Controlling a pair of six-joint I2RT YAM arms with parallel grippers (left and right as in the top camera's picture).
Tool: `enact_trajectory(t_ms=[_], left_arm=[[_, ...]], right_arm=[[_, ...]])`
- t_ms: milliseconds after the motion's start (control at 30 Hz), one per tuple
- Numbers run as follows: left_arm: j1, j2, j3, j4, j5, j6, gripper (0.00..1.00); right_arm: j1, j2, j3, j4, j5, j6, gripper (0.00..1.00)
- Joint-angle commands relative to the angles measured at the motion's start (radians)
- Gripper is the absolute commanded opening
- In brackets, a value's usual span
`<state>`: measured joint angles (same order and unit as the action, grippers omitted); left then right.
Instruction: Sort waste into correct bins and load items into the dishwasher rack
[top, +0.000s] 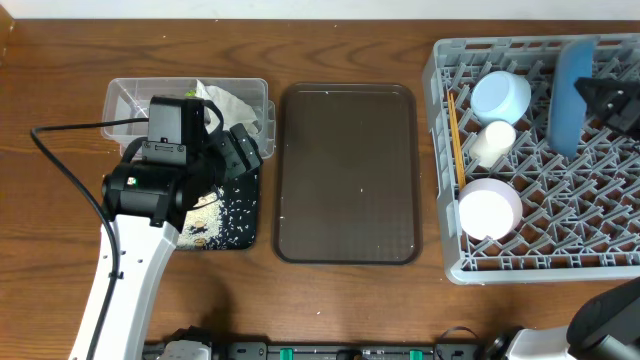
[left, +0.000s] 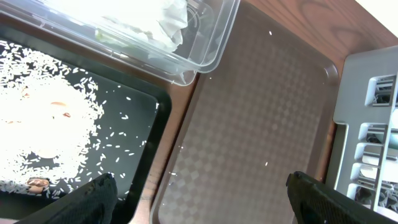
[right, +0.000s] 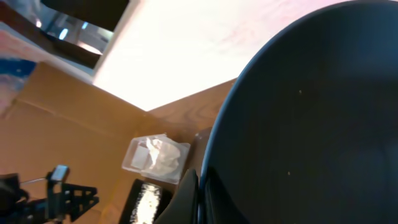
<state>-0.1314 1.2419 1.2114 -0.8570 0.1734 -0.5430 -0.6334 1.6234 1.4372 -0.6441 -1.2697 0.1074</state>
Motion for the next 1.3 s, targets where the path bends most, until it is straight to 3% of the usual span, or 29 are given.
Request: enact_trajectory(t_ms=[0,167,600,1033,1267], left_arm=[[0.005,0.006,0.021,-0.003,-0.006,0.006,0.90],[0.005,0.006,0.021,-0.003,-0.006,0.006,0.90],[0.005,0.006,0.021,-0.003,-0.006,0.007,0.90],[0.005,0.006,0.021,-0.003,-0.006,0.007,0.90],[0.005,0.006,0.021,-0.003,-0.006,0.007,0.90]], right_arm=[[-0.031,-0.012,-0.006,0.008,-0.114,-0.004,0.01],[-0.068,0.031,-0.047,0.082,-0.288,-0.010,0.01],[-0.092,0.214,-0.047,0.012,-0.290,-0.009,0.01],[-0.110,0.223,-0.046,0.001,-0.290,-0.005,0.01],[-0.098,0.222,-0.046,0.096,-0.289,0.163,0.01]])
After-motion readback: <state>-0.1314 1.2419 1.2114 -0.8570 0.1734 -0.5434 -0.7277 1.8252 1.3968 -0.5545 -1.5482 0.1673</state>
